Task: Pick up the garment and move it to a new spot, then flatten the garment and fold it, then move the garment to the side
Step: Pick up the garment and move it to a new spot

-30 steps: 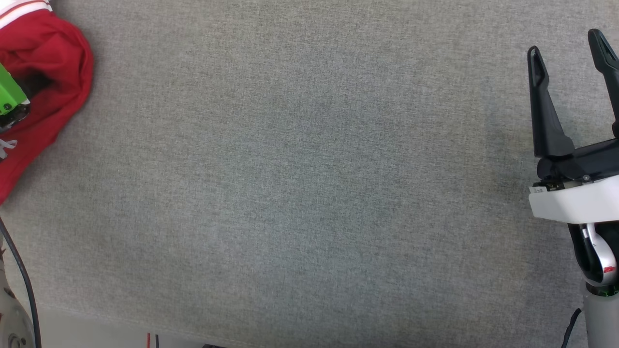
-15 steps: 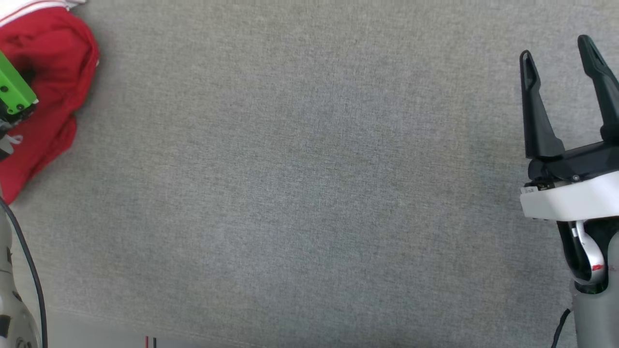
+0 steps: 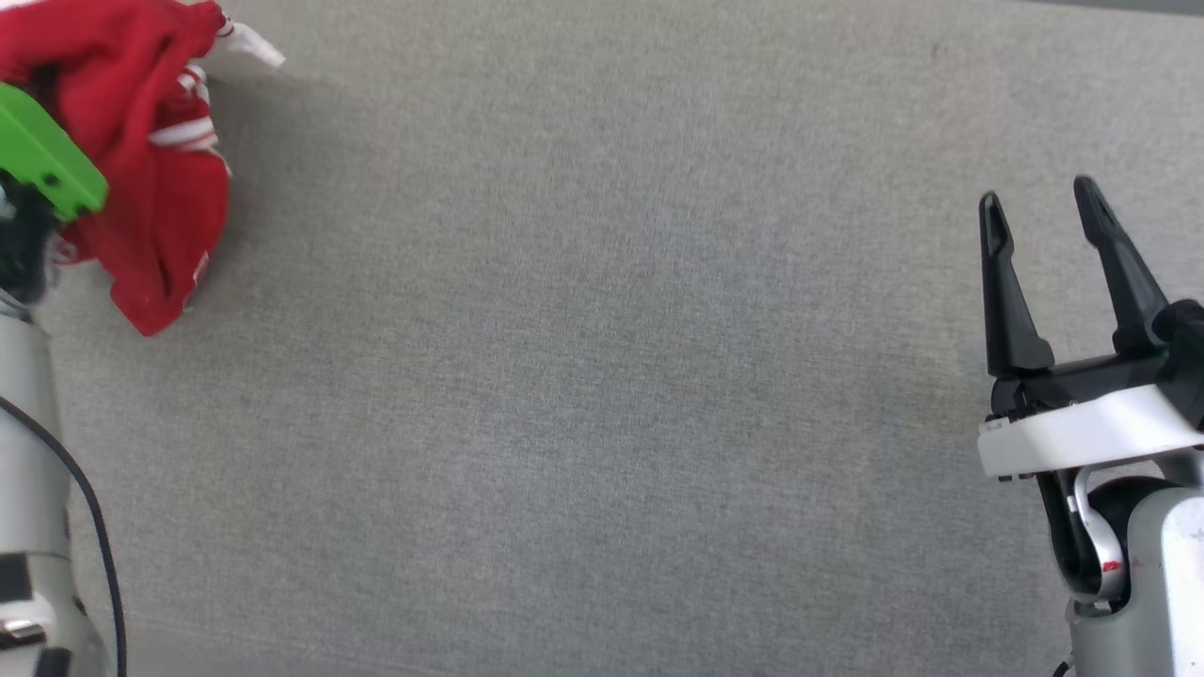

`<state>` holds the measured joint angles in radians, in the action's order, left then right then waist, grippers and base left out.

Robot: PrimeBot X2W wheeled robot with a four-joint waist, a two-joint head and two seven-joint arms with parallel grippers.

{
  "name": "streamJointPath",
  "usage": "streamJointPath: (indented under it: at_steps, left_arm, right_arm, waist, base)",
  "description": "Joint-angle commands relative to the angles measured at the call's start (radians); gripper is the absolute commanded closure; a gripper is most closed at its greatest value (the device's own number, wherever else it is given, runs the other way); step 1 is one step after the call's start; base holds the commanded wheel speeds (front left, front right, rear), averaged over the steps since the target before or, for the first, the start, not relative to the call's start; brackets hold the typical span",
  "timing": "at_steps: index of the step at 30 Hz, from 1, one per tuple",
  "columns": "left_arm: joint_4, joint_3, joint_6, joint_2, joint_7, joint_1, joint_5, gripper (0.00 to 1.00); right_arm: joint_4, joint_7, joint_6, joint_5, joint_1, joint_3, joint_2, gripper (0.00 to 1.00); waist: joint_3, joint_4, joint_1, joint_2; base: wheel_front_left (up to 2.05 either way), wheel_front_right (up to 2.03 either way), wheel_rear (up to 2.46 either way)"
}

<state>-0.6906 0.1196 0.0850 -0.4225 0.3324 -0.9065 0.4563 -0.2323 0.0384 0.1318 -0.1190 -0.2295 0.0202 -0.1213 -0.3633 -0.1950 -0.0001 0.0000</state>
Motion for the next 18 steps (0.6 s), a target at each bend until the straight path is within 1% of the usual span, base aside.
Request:
streamJointPath:
  at_steps: [1,6,11,18]
  left_arm:
    - [0.012,-0.007,0.005,0.023,-0.017,0.036,-0.007,1.0]
    - [0.072,-0.041,-0.004,0.049,-0.088,0.127,-0.043,1.0]
    - [0.146,-0.062,-0.028,0.078,-0.149,0.224,-0.068,1.0]
    - [0.273,-0.087,-0.055,0.131,-0.197,0.347,-0.079,1.0]
  right_arm:
    - [0.009,0.008,-0.001,-0.001,0.019,-0.008,0.01,0.0]
    - [0.031,0.017,-0.001,0.003,0.067,-0.029,0.032,0.0]
    - [0.044,0.019,-0.001,0.003,0.116,-0.04,0.05,0.0]
    - [0.064,0.02,-0.001,-0.005,0.158,-0.039,0.064,0.0]
  waist:
    - [0.09,0.011,0.0001,0.0]
    - [0.151,0.025,0.0001,0.0]
    - [0.2,0.053,0.0001,0.0]
    - [0.258,0.106,0.0001,0.0]
  base:
    - [0.0,0.0,0.0]
    - [0.0,0.0,0.0]
    - [0.0,0.0,0.0]
    - [0.0,0.0,0.0]
